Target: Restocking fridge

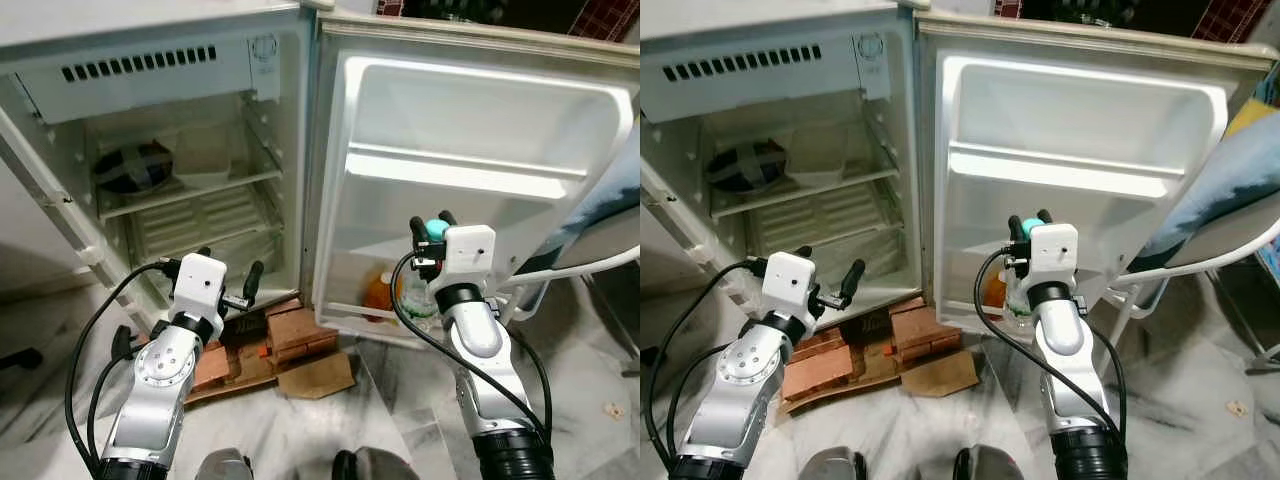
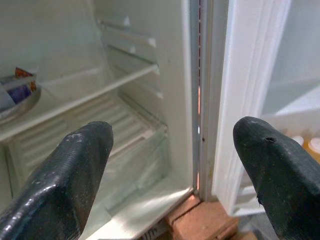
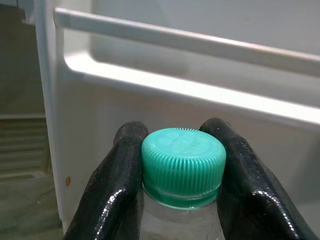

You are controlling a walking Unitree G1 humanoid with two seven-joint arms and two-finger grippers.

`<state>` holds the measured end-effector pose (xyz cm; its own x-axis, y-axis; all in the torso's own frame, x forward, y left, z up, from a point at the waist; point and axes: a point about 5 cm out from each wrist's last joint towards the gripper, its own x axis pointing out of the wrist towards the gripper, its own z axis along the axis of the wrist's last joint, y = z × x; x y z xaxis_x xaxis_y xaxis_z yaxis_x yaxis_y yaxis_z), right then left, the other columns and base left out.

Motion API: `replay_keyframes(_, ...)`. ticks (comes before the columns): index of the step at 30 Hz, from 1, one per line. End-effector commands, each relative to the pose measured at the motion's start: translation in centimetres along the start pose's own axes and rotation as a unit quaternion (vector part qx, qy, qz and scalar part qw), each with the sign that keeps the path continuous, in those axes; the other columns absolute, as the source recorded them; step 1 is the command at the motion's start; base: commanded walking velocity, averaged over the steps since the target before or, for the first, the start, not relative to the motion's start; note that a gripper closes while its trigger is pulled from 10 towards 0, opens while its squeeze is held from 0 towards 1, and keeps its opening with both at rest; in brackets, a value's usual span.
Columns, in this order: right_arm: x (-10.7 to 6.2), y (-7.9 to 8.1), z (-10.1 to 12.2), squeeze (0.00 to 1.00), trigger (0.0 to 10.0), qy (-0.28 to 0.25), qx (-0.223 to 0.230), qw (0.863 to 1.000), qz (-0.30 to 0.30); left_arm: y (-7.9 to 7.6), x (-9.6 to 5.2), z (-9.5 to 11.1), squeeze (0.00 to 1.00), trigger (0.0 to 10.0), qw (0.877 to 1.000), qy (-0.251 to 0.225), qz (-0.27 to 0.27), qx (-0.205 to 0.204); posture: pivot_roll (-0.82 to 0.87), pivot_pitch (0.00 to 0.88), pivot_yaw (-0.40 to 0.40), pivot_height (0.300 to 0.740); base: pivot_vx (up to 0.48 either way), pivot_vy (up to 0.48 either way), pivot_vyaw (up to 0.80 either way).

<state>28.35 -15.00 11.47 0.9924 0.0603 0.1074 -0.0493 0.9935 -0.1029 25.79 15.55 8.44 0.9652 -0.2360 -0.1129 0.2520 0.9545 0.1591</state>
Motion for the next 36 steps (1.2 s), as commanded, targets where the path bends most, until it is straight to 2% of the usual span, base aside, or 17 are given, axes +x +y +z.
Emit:
replay_keyframes(1, 0.53, -0.02, 0.66, 0.00, 10.0, -0.017, -0.006, 1.000, 0.002, 0.05, 0.04, -0.01, 0.00, 10.0, 1.000, -0.002, 0.005, -0.002, 0.06, 0.058, -0.091, 0.740, 0.274, 0.000, 0.00)
replay_keyframes(18, 0.58, 0.04, 0.53, 0.00, 10.0, -0.018, -0.007, 1.000, -0.003, -0.23, -0.05, -0.25, 0.00, 10.0, 1.000, 0.002, -0.004, -0.001, 0.06, 0.055, -0.079, 0.740, 0.268, 0.000, 0.00)
replay_keyframes(23, 0.50, 0.03, 0.43, 0.00, 10.0, -0.016, -0.005, 1.000, -0.002, -0.18, -0.19, -0.32, 0.00, 10.0, 1.000, 0.005, -0.004, 0.002, 0.07, 0.060, -0.079, 0.740, 0.000, 0.000, 0.00)
replay_keyframes(36, 0.48, 0.18, 0.38, 0.00, 10.0, -0.014, -0.003, 1.000, 0.002, -0.31, -0.58, -0.31, 0.00, 10.0, 1.000, 0.004, -0.008, 0.000, 0.06, 0.075, -0.079, 0.740, 0.313, 0.000, 0.00)
